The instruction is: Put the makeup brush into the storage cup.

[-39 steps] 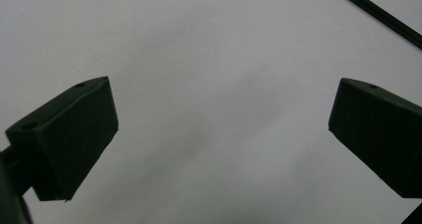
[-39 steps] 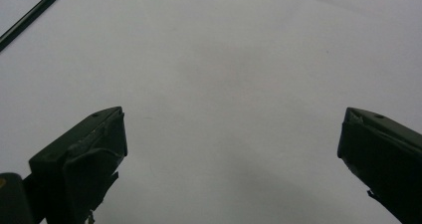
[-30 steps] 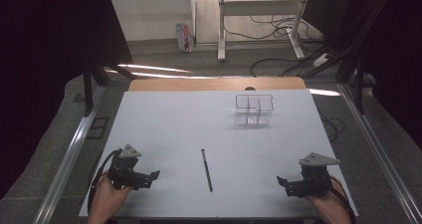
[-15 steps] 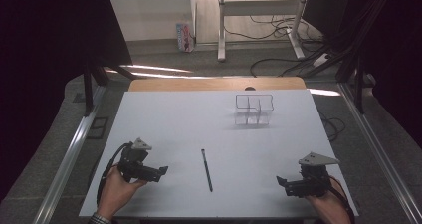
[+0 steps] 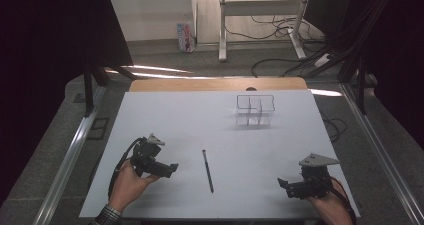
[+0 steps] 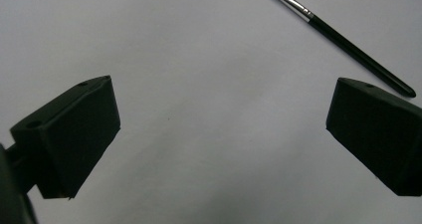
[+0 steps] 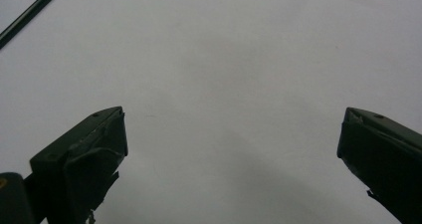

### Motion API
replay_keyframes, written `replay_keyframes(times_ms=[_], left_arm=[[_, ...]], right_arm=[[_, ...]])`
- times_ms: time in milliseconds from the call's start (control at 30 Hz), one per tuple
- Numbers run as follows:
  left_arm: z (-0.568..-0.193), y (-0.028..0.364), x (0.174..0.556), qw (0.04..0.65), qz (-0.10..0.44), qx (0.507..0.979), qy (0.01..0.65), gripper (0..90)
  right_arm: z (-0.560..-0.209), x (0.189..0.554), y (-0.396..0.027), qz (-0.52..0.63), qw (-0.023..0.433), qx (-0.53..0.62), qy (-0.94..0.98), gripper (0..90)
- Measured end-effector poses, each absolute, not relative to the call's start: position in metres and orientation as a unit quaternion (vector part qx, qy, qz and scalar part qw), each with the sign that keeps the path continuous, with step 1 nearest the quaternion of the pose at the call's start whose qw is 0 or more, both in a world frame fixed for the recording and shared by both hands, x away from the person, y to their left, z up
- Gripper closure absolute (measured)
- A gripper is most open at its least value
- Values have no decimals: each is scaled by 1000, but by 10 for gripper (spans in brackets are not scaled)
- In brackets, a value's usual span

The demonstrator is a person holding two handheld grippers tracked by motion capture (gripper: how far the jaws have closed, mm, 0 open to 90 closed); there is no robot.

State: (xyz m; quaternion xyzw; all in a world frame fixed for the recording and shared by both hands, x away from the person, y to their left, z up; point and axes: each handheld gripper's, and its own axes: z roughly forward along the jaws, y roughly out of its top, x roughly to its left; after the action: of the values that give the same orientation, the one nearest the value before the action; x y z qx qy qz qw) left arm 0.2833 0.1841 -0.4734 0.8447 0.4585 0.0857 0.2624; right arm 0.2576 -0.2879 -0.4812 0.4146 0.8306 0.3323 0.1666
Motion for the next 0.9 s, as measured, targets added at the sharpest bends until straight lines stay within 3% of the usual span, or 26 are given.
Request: replay_keyframes(times_ms=[900], left_arm=[[-473,145,309,245,58,858,448,17]], right_arm=[[-483,258,-287,315,166,415,837,0]])
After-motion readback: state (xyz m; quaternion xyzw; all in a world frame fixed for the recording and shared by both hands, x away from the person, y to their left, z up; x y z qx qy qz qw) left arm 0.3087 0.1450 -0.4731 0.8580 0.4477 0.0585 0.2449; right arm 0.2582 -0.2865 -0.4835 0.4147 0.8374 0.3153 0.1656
